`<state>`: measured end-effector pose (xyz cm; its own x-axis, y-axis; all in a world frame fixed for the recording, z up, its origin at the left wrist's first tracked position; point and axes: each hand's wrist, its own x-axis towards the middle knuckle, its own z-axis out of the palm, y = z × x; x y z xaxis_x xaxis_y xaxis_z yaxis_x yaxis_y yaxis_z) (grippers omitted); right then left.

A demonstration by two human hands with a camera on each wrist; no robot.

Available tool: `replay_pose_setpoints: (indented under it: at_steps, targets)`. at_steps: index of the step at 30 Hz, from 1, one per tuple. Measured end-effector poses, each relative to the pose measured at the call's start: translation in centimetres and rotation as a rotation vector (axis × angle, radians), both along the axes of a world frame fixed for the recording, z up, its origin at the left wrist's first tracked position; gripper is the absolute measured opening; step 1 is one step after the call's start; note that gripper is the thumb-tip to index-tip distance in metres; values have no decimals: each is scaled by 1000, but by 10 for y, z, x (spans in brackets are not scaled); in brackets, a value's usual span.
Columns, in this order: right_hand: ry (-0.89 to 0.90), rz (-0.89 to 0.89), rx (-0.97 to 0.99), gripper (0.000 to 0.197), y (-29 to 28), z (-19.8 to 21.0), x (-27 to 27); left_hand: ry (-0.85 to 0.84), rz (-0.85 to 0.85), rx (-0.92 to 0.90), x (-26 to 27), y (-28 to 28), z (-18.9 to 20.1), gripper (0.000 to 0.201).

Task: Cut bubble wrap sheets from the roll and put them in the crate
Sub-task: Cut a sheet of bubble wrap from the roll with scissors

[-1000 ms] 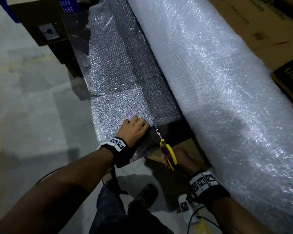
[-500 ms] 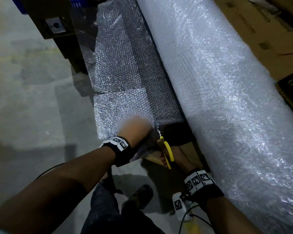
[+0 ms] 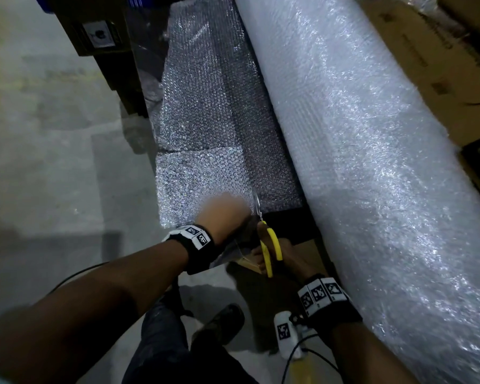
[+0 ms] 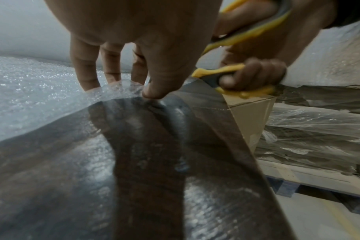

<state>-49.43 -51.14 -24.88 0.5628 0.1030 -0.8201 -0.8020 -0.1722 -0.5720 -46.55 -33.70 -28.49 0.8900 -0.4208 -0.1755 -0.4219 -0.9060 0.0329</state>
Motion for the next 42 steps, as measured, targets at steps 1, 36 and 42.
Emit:
replay_pose_setpoints:
  at_steps: [1, 36, 42]
  targets:
    - [-20, 10, -17, 58, 0, -1, 3, -3, -1, -12, 0, 0, -1, 32]
    - [47, 169, -105, 67, 12, 9, 40, 240, 226, 44, 55, 27, 37, 70]
    - [21, 180, -140, 62, 12, 7, 48, 254, 237, 29, 54, 28, 28, 71]
